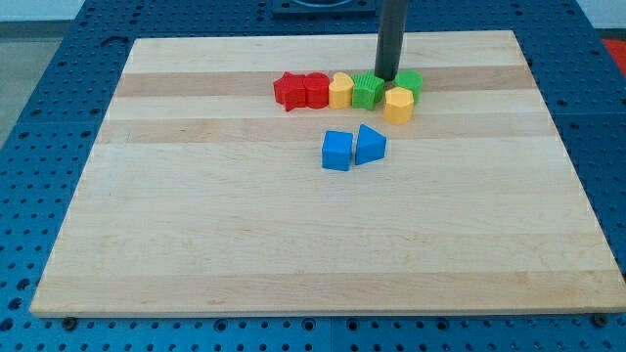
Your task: Move the green circle along with yellow hexagon slightly down
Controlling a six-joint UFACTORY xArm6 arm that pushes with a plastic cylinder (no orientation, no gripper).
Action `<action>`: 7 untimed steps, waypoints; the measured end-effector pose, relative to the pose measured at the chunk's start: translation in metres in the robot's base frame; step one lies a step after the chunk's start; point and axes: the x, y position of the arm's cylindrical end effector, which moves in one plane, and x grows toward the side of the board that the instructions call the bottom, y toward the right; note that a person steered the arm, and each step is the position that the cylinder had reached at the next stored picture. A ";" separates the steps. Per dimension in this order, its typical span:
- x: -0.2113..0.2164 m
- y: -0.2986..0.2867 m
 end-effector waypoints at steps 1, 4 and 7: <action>-0.006 0.020; 0.024 0.046; 0.059 0.044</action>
